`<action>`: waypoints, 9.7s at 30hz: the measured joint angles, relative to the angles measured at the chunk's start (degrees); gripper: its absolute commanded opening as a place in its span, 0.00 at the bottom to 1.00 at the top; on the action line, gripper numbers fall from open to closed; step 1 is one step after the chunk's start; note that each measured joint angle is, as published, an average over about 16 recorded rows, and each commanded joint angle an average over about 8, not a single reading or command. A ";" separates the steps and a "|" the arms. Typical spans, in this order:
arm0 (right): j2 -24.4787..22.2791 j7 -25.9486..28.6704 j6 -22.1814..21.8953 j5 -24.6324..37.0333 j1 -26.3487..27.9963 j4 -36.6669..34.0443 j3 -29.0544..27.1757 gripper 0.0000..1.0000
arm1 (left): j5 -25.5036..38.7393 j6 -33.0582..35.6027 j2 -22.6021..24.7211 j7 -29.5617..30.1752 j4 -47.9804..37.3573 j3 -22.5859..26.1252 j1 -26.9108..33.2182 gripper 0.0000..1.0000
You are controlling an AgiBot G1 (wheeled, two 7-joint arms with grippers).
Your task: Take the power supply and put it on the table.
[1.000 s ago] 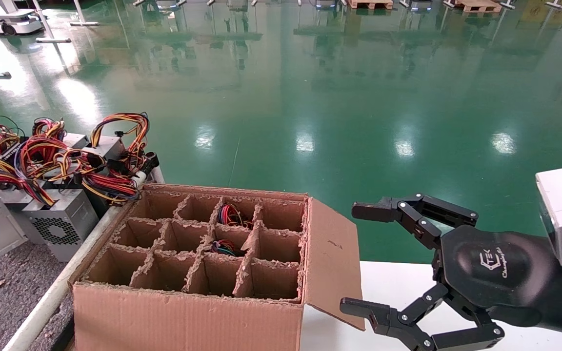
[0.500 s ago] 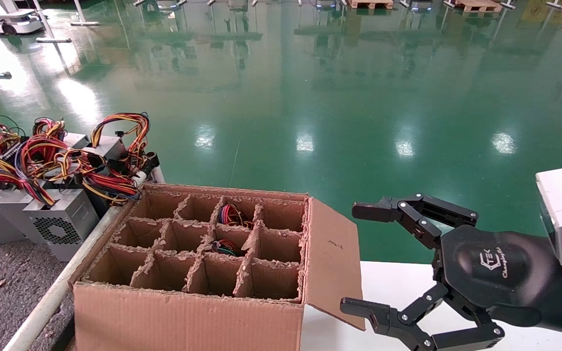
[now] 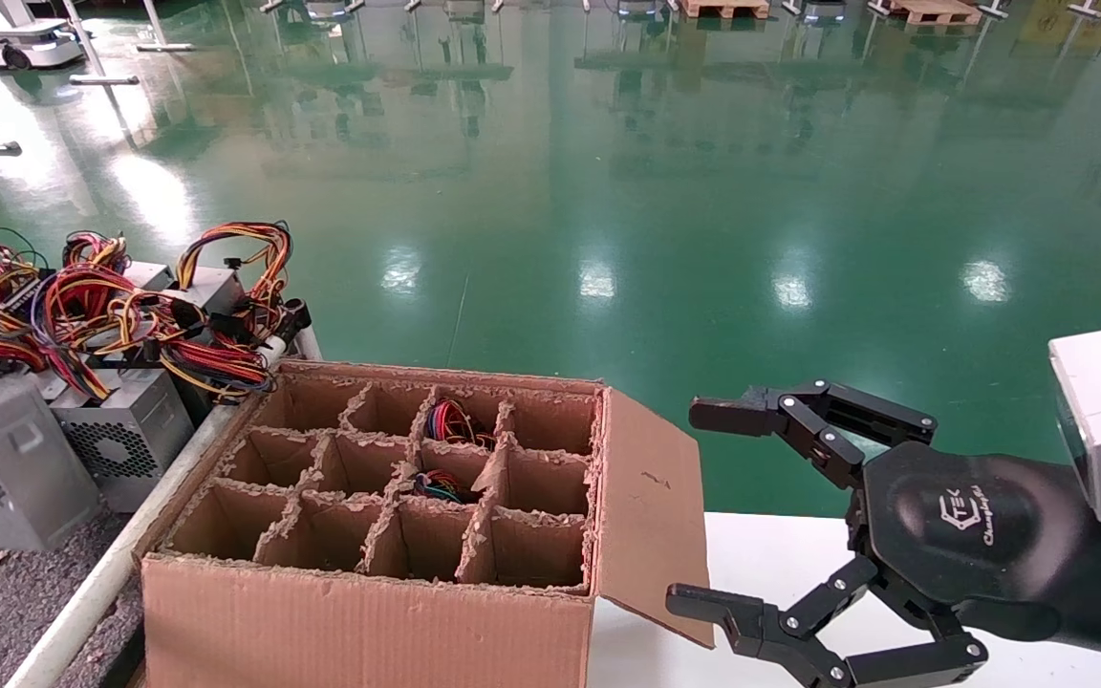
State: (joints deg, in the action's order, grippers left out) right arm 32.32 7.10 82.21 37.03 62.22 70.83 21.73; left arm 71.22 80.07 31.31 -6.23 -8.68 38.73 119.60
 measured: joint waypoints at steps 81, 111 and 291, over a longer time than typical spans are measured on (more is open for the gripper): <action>-0.01 -0.01 -0.04 -0.02 -0.02 -0.03 0.00 1.00 | -11.85 -2.94 4.97 -7.77 11.41 -8.74 -5.11 1.00; -0.01 -0.01 -0.05 -0.03 -0.02 -0.04 0.00 1.00 | -20.88 1.17 4.58 4.73 46.68 -15.89 -31.26 1.00; -0.02 -0.01 -0.07 -0.04 -0.04 -0.05 0.00 1.00 | -29.29 5.56 3.71 16.87 81.93 -22.65 -57.81 1.00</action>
State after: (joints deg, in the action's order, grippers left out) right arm 32.30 7.08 82.14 36.99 62.18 70.79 21.73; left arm 41.93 85.63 35.02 10.64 73.25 16.08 61.79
